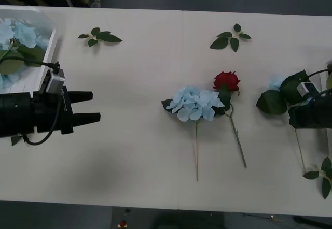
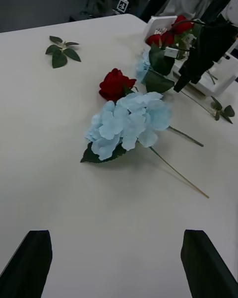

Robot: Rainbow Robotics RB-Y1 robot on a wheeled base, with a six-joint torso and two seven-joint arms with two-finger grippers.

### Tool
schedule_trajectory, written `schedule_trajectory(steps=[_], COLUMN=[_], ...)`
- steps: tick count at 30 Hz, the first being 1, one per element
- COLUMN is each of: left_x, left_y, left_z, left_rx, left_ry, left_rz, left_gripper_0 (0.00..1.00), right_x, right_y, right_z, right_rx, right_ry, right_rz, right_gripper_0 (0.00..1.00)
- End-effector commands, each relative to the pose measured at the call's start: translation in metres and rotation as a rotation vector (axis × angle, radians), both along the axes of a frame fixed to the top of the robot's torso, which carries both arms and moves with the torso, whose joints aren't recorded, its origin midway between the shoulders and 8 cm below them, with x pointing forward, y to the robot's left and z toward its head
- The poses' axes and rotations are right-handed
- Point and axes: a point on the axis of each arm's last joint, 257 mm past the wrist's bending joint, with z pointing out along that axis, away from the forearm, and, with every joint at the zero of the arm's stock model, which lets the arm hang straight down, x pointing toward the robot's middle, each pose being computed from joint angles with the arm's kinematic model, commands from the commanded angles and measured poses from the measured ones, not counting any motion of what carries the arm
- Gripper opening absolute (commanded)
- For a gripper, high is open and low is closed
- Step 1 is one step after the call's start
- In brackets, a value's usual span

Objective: Put the red flowers into the right box and the blue flowers into the left box

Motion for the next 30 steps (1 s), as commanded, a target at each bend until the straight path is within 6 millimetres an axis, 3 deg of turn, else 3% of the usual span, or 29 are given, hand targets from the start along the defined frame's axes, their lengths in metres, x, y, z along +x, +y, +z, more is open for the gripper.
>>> schedule_trajectory(steps=[1, 4, 8, 15, 23, 30], left_x=[-0.015, -0.029, -0.038, -0.042, -0.040, -0.035], left_y=[0.000, -0.014, -0.032, -0.037, -0.041, -0.039], left_z=[0.011, 0.009, 0.010, 0.010, 0.013, 0.018], left_rx=[0.004, -0.026, -0.052, -0.062, -0.066, -0.075], left_ry=[-0.051, -0.033, -0.025, -0.022, -0.027, -0.040], left_rz=[-0.056, -0.107, -0.159, -0.178, -0.183, -0.169], left_gripper_0=[0.75, 0.76, 0.76, 0.76, 0.75, 0.75], right_x=[0.019, 0.020, 0.026, 0.023, 0.005, -0.013], right_y=[0.008, 0.021, 0.045, 0.086, 0.129, 0.179], right_z=[0.021, 0.027, 0.054, 0.120, 0.198, 0.237], right_rx=[-0.001, 0.030, 0.065, 0.151, 0.316, 0.472], right_ry=[-0.051, -0.066, -0.126, -0.231, -0.437, -0.645], right_rz=[0.039, 0.096, 0.246, 0.483, 0.762, 0.935], right_gripper_0=[0.00, 0.00, 0.00, 0.00, 0.00, 0.00])
